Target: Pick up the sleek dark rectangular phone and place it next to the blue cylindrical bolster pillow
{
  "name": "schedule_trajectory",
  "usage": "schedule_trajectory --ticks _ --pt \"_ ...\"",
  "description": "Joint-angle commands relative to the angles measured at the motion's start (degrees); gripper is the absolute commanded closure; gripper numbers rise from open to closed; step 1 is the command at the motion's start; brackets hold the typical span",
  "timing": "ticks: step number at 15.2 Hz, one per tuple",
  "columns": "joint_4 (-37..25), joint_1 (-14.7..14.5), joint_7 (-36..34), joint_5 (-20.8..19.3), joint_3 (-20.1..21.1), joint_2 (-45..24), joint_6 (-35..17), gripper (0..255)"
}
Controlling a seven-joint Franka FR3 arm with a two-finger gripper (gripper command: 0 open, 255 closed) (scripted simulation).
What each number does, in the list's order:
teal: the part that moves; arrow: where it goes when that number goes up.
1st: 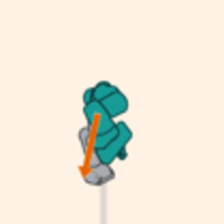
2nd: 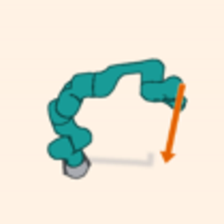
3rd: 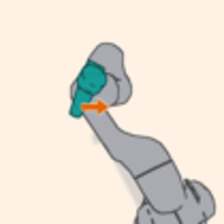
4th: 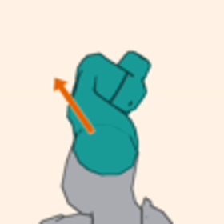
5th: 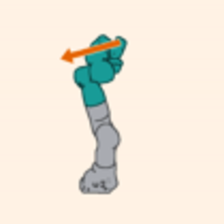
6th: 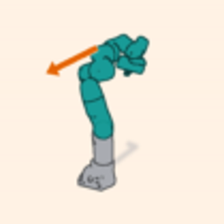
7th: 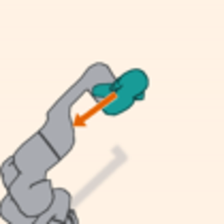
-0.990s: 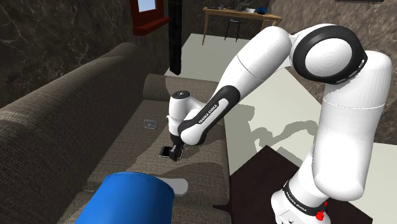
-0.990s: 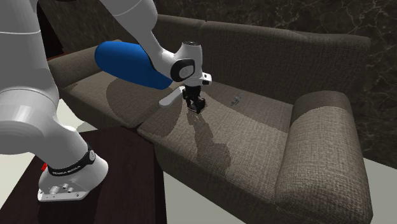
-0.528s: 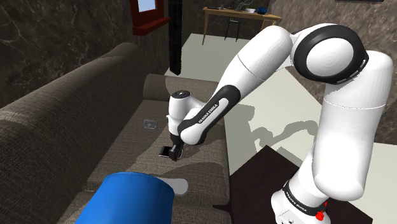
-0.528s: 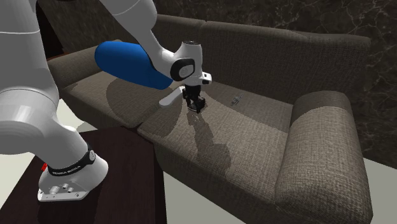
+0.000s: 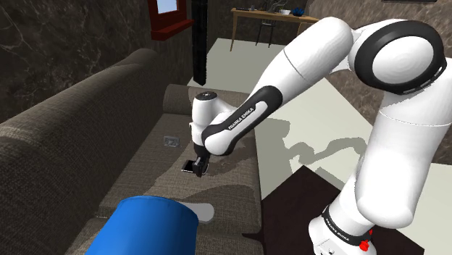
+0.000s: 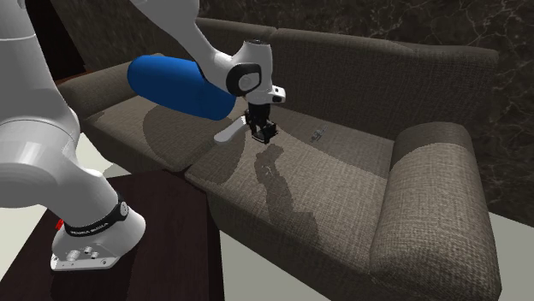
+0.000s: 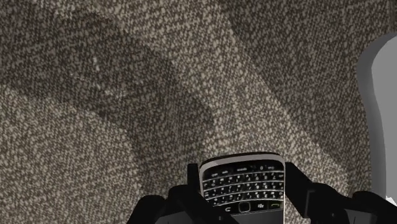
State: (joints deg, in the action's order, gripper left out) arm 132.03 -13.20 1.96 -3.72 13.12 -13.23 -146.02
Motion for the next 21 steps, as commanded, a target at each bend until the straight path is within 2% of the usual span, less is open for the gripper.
schedule_trajectory --ticks 1,21 --pt "-0.18 0.13 0.32 0.49 0.21 1.15 1.32 255" --pt "-4.29 0.81 3.00 4.53 1.02 12.12 16.07 255"
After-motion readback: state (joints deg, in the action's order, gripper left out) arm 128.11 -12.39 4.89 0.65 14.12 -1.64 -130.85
